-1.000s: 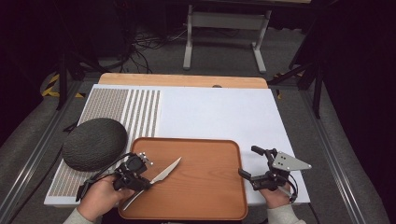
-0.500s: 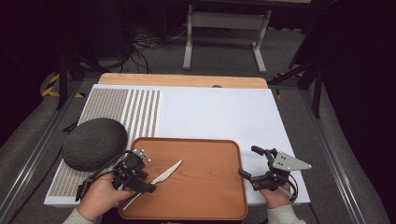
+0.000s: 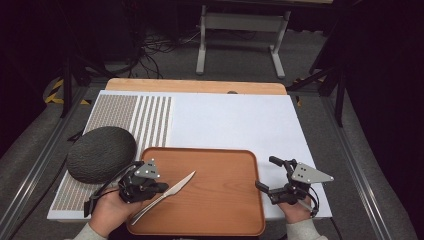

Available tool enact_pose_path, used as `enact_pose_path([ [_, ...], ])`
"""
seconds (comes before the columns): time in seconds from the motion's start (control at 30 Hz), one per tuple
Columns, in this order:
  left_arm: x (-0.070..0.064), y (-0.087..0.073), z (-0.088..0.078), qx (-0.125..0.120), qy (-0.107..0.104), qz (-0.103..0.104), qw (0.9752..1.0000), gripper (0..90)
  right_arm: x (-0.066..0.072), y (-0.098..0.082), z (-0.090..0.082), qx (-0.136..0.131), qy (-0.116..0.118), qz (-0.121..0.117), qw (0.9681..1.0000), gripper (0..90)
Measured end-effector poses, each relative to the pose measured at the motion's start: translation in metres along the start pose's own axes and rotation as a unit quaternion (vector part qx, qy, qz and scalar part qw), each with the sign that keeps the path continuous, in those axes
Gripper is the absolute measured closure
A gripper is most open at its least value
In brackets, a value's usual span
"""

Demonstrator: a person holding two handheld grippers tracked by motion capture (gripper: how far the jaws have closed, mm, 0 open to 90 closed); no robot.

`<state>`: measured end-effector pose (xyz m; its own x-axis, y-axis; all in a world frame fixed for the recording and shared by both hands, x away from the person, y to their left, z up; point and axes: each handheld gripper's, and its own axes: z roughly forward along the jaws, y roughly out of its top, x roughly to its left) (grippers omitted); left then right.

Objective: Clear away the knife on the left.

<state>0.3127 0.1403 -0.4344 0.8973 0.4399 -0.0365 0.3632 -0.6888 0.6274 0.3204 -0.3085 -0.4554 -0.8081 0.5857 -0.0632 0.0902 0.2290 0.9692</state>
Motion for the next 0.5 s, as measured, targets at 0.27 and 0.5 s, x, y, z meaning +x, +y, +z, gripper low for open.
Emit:
enact_pose_path([
  [0.27, -0.014, 0.003, 0.014, 0.056, 0.022, 0.072, 0.9956, 89.7, 0.0, 0.0, -0.001, -0.001, 0.001, 0.001, 1.0, 3.6],
  [0.5, -0.019, 0.004, 0.023, 0.081, 0.012, 0.097, 0.992, 89.7, 0.0, 0.0, 0.0, -0.001, 0.001, 0.001, 1.0, 3.6],
])
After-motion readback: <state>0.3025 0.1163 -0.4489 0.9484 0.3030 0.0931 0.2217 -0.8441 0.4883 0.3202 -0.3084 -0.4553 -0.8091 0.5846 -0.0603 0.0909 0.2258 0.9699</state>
